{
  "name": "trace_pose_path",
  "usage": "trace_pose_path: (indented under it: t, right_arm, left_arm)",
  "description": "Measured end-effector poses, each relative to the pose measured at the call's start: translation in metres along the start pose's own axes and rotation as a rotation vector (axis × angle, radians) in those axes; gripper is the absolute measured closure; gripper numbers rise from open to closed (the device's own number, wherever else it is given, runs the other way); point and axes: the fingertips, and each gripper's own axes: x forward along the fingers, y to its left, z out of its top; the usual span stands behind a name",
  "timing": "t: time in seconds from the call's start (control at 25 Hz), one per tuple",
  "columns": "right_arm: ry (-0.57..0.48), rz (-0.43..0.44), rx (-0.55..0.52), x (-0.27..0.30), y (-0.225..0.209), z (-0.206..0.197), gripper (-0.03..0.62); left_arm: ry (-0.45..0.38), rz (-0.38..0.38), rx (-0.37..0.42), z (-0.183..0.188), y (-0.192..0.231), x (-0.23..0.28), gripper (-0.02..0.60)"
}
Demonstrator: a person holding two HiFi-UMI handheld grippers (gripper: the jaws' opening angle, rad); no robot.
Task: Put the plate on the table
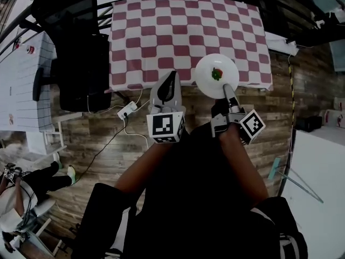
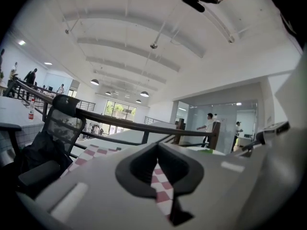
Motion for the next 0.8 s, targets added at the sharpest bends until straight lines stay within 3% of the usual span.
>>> trace_pose_path:
  t: [0.32, 0.6, 0.8]
  right_arm:
    - [0.02, -0.03, -0.041, 0.006, 0.01, 0.001, 0.574]
    - [0.115, -0.005, -0.054, 0.022, 0.01, -0.042, 0.574]
    - [0.137, 0.0, -0.054, 0.032, 0.012, -0.046, 0.574]
  left_arm:
    - [-0.001, 0.031, -0.011, 0.0, 0.007, -0.002, 0.572]
    - [-0.004, 0.072, 0.009, -0.003, 0.03, -0.028, 0.572]
    - [0.002, 0.118, -0.004, -0.006, 0.04, -0.03, 0.572]
